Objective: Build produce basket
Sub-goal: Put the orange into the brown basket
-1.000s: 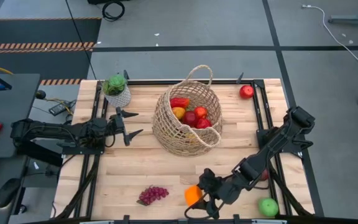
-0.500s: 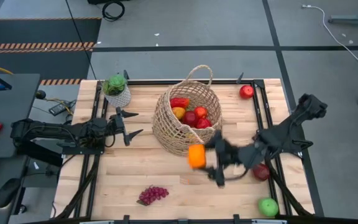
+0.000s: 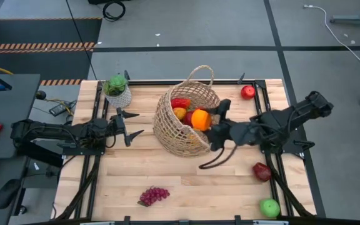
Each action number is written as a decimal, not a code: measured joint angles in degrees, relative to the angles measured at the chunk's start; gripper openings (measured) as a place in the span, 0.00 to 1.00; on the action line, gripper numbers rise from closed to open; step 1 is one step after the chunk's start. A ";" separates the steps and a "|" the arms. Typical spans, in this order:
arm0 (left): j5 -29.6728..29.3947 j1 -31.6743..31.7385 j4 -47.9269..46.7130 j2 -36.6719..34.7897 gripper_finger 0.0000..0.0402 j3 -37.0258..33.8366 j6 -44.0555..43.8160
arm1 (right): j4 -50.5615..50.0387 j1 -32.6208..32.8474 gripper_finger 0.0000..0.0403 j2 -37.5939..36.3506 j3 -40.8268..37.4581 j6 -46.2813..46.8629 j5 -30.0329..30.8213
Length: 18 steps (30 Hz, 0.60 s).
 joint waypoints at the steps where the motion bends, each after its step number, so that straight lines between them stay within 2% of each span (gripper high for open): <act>1: 0.00 0.00 0.00 0.00 0.97 0.01 0.00 | -0.08 -0.86 0.82 0.13 -0.02 -2.25 -0.19; 10: 0.00 0.02 0.02 0.00 0.97 0.01 0.00 | 1.01 -7.12 0.84 1.14 -0.09 -20.00 -0.44; 14: 0.00 0.02 0.00 0.00 0.97 0.02 0.00 | 1.64 -9.88 0.84 1.14 -0.09 -23.77 -1.00; 18: 0.00 0.02 0.00 0.00 0.97 0.00 0.00 | 1.85 -13.37 0.84 1.14 -0.09 -25.56 -5.70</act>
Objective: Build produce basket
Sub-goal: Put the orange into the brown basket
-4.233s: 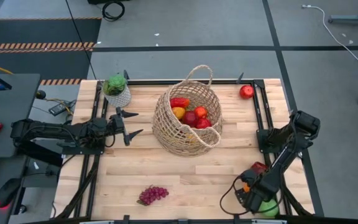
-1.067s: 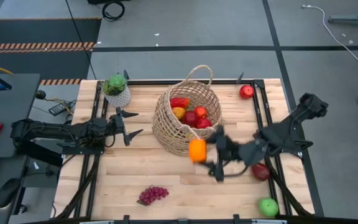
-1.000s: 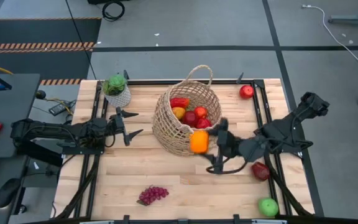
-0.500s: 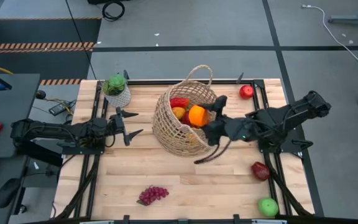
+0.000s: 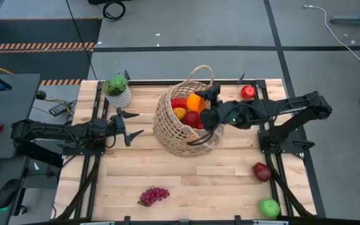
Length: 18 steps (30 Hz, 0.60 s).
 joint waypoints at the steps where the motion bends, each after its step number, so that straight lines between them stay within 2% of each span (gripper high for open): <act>1: 0.00 -0.01 0.00 -0.02 0.97 0.02 -0.01 | -0.01 -1.03 0.84 0.00 0.00 0.09 -1.69; 12: 0.00 0.00 0.00 0.00 0.97 0.02 0.00 | -0.02 -10.33 0.84 0.07 -0.24 0.44 -15.89; 18: 0.00 -0.02 0.00 -0.01 0.97 0.00 0.00 | -0.06 -14.12 0.84 0.07 -0.24 10.56 -22.10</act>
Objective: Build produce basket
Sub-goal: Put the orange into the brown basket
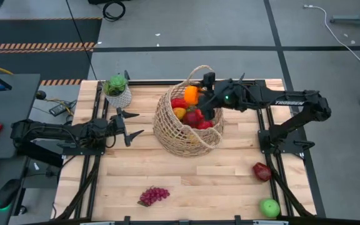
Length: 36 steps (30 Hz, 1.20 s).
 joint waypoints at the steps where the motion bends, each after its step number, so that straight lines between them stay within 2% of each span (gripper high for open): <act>1: 0.00 0.01 0.00 0.01 0.97 0.00 0.00 | -0.11 -0.81 0.84 0.00 0.00 2.75 -0.83; 6: 0.00 0.00 0.02 0.01 0.97 0.02 0.00 | -2.24 -3.65 0.84 0.80 0.00 10.62 -8.58; 11: 0.00 0.00 0.00 0.00 0.97 0.00 0.00 | -3.41 -4.73 0.84 4.40 -0.56 13.40 -9.05; 25: 0.00 0.02 0.00 0.00 0.97 0.02 0.00 | -4.84 -4.72 0.84 11.69 -1.14 4.12 -11.45; 31: 0.00 0.01 0.00 0.01 0.97 0.00 0.00 | -6.47 -4.88 0.84 13.06 -1.09 4.38 -13.76; 36: 0.00 0.00 -0.02 -0.02 0.97 0.00 0.00 | -8.65 -5.27 0.84 15.38 -1.11 8.21 -15.90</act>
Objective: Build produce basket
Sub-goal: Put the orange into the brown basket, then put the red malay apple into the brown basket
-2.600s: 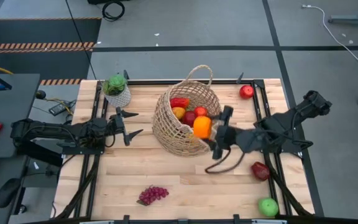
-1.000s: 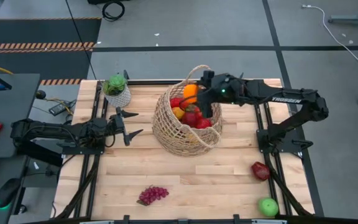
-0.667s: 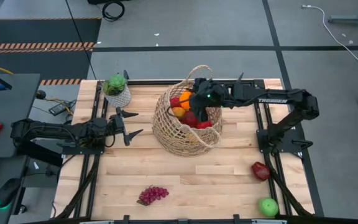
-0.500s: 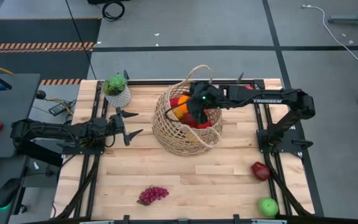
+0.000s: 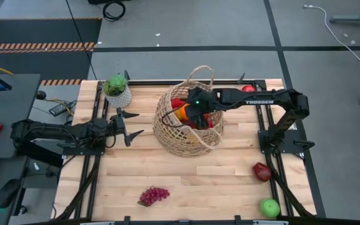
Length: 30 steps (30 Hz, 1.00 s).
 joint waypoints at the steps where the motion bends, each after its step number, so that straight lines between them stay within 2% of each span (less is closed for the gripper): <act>1: 0.00 0.01 0.07 0.02 0.97 0.00 0.00 | -0.15 -0.02 0.84 0.53 0.00 0.85 0.41; 6: 0.00 0.01 0.03 0.02 0.97 0.01 0.00 | -0.65 -0.14 0.86 1.35 0.01 5.35 1.41; 13: 0.00 0.01 0.04 0.02 0.97 0.00 -0.01 | -2.48 -0.74 0.98 0.20 2.24 9.99 2.04; 18: 0.00 0.00 0.04 0.02 0.97 0.02 0.00 | -6.64 0.23 0.97 0.11 7.91 9.48 6.30; 23: 0.00 0.01 0.02 0.02 0.97 0.01 -0.01 | -15.93 1.25 0.97 -0.04 15.62 12.05 12.59; 30: 0.00 0.00 0.04 0.02 0.97 0.02 0.00 | -28.82 1.31 0.96 -0.27 24.95 21.09 7.37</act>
